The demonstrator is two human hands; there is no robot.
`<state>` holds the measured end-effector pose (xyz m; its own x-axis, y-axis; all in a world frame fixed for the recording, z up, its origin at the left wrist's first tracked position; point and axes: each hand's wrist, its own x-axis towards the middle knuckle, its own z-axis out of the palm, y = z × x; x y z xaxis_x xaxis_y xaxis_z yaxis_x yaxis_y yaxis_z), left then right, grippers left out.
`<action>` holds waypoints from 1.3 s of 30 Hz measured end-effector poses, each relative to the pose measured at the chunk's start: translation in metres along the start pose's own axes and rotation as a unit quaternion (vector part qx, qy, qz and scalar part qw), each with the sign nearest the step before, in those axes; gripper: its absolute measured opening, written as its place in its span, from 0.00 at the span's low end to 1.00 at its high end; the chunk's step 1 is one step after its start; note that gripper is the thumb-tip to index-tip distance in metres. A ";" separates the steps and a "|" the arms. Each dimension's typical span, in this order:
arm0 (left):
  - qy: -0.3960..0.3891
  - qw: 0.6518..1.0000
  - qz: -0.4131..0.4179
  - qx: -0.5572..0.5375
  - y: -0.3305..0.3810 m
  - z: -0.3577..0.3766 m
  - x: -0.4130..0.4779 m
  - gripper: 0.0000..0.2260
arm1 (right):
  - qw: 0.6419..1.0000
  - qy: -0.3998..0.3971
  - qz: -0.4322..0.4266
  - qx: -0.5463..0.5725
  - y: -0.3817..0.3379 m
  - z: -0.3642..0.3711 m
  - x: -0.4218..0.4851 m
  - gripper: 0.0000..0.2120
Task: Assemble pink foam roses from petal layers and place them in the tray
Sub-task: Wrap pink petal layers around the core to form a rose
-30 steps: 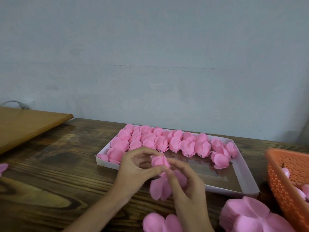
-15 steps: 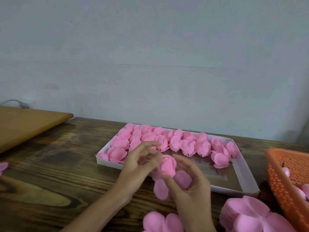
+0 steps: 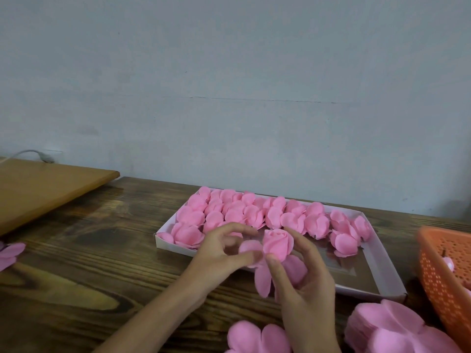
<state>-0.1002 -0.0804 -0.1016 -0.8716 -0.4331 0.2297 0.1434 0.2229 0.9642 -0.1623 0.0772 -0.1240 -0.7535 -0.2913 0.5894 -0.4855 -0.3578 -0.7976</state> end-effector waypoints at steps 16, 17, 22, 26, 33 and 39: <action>0.106 0.984 0.025 -0.141 -0.004 0.012 -0.002 0.08 | 0.998 -0.055 -0.022 0.014 0.001 0.004 -0.002 0.23; 0.107 0.983 0.028 -0.144 -0.004 0.012 -0.002 0.09 | 0.998 -0.056 -0.025 0.014 0.001 0.004 -0.002 0.22; 0.094 0.983 0.034 -0.155 -0.004 0.013 -0.002 0.14 | 0.996 -0.061 -0.060 0.007 0.004 0.004 -0.001 0.20; 0.089 0.980 0.018 -0.177 -0.005 0.013 -0.001 0.15 | 0.996 -0.076 -0.053 0.009 0.007 0.004 -0.003 0.16; 0.043 0.979 0.016 -0.198 -0.004 0.011 0.000 0.07 | 0.995 -0.082 -0.058 0.003 0.006 0.004 -0.003 0.16; -0.001 0.985 0.048 -0.165 -0.002 0.011 -0.002 0.09 | 0.997 -0.066 -0.047 0.012 0.007 0.003 -0.004 0.15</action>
<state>-0.1042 -0.0704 -0.1055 -0.8476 -0.4223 0.3213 0.3692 -0.0345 0.9287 -0.1614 0.0728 -0.1317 -0.6388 -0.3693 0.6750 -0.5394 -0.4107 -0.7351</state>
